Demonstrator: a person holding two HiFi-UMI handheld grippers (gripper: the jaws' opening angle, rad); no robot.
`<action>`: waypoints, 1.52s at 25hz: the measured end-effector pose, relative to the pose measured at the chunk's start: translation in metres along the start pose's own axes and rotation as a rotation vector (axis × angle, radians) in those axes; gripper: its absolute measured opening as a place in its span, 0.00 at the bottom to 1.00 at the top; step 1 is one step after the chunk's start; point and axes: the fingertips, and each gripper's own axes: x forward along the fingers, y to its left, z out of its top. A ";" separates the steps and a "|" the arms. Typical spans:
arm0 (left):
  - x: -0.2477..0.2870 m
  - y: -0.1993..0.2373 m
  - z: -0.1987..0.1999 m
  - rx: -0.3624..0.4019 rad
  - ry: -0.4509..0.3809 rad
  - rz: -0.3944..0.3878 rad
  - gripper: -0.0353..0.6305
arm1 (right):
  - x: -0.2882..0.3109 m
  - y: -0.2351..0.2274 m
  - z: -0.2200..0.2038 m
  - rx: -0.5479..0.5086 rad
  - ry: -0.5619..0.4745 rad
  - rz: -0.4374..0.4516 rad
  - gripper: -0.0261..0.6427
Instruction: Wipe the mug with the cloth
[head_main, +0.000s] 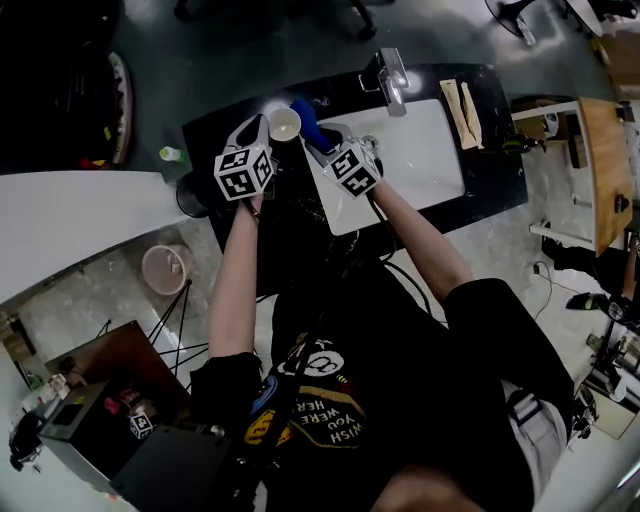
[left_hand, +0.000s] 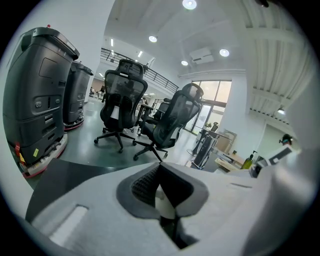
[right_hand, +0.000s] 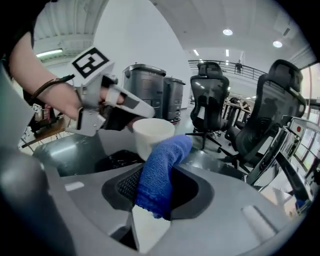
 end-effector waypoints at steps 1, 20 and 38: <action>0.001 -0.001 0.000 -0.001 -0.001 -0.003 0.06 | -0.006 0.014 -0.002 -0.023 -0.002 0.031 0.25; -0.004 0.004 -0.008 -0.040 -0.006 -0.010 0.06 | -0.048 0.072 -0.027 -0.094 0.021 0.125 0.24; -0.018 -0.003 -0.012 -0.038 -0.017 -0.025 0.06 | -0.057 0.089 -0.031 -0.080 0.021 0.129 0.24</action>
